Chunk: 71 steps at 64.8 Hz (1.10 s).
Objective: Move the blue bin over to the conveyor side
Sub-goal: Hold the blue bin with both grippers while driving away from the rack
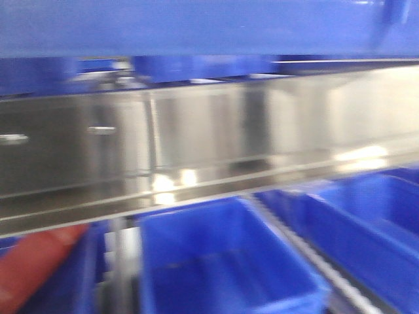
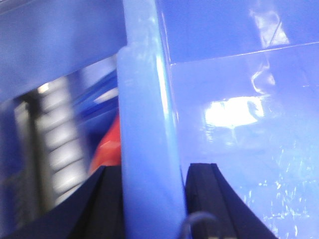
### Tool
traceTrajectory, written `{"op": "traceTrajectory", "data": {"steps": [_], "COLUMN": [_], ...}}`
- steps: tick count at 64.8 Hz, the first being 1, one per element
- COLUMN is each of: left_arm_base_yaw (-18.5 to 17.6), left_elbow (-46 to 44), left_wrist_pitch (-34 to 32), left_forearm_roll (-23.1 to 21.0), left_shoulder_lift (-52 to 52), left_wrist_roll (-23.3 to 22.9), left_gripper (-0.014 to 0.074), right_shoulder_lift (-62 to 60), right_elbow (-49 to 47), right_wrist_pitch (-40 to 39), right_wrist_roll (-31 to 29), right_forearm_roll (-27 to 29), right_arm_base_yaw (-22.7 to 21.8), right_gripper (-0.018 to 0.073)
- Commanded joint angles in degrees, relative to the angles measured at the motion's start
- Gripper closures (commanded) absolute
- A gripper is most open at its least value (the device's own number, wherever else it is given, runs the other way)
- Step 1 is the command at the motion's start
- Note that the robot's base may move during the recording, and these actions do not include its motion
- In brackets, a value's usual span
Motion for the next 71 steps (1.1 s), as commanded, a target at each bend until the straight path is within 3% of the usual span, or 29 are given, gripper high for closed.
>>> {"op": "traceTrajectory", "data": {"steps": [1,71], "left_arm_base_yaw": [-1.36,-1.36], "left_elbow": [-0.73,-0.73], "left_wrist_pitch": [-5.94,-5.94], "left_forearm_roll": [-4.06,-4.06], "left_shoulder_lift": [-1.1,-1.1], "left_wrist_roll": [0.66,0.66], "left_gripper": [0.0613,0.0613], "right_shoulder_lift": [-0.65,-0.65], "right_elbow": [-0.64,-0.64], "right_wrist_pitch": [-7.8,-7.8], "right_wrist_roll": [-0.89,-0.89], "right_forearm_roll": [2.26,2.26], "right_arm_base_yaw": [0.87,0.87], "right_gripper": [0.0634,0.0634]}}
